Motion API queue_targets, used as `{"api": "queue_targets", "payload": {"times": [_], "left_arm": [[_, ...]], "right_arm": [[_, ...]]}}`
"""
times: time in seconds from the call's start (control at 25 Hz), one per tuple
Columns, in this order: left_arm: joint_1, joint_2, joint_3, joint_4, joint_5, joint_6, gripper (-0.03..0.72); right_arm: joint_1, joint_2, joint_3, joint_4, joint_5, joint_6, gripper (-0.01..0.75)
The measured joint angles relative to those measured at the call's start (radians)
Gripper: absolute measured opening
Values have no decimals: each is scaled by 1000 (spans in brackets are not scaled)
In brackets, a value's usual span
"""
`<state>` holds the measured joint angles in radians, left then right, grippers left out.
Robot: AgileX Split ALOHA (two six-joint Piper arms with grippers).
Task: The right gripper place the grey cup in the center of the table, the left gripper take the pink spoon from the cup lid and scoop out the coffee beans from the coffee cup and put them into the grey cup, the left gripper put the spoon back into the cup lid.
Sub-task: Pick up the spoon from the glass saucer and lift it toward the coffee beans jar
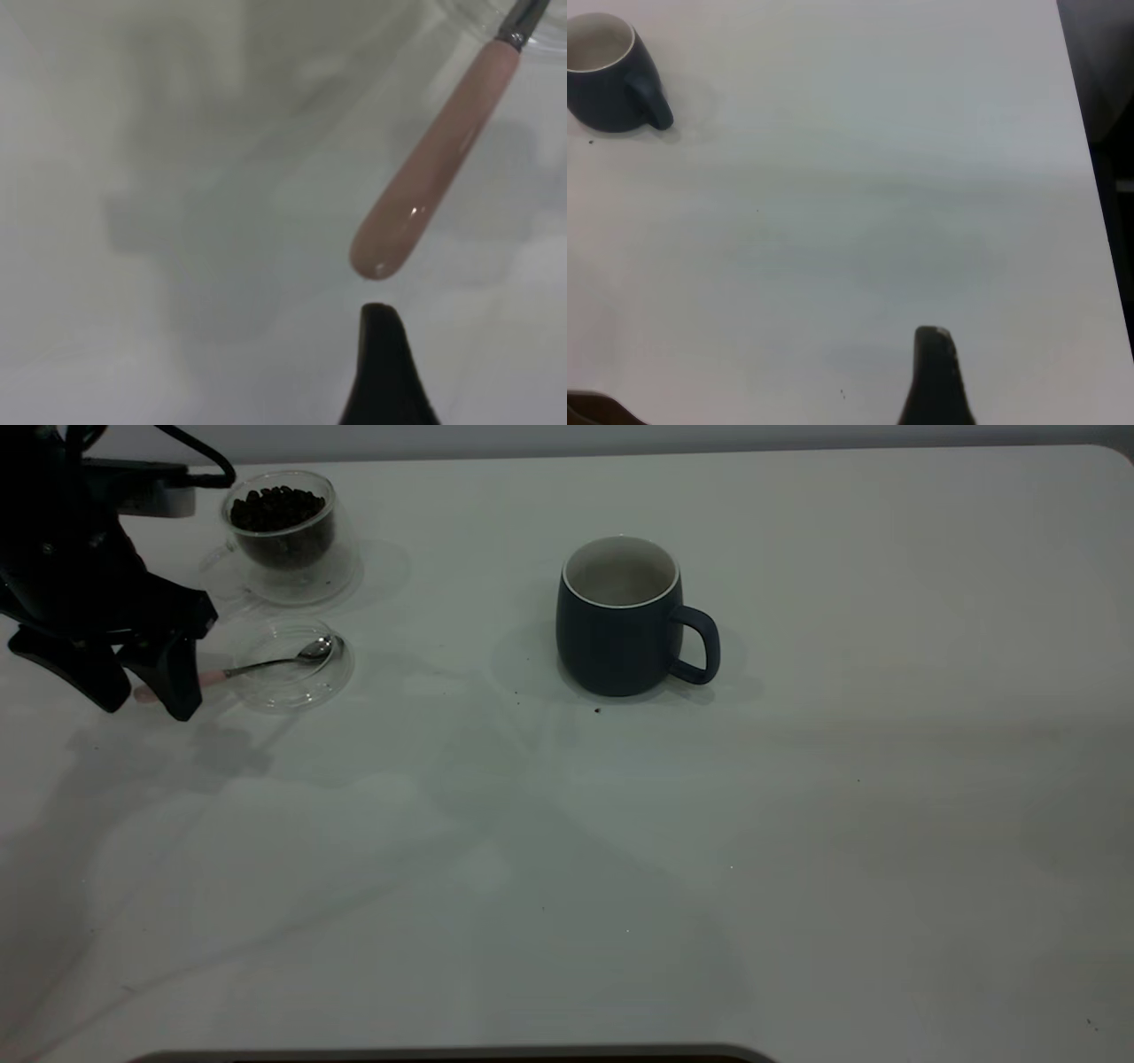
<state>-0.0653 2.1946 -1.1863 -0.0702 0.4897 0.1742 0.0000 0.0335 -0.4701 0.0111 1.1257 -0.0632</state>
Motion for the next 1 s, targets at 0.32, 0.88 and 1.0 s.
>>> {"api": "queue_targets", "payload": {"times": [0.32, 0.88, 1.0], "left_arm": [[-41, 0, 1, -11, 28, 84, 573], [-76, 70, 1, 9, -76, 410, 573], [-68, 71, 1, 43, -116, 433, 573]], "right_arm": [[0, 0, 0, 0, 0, 0, 590], [0, 0, 0, 0, 0, 0, 590], [0, 0, 0, 0, 0, 0, 590]]}}
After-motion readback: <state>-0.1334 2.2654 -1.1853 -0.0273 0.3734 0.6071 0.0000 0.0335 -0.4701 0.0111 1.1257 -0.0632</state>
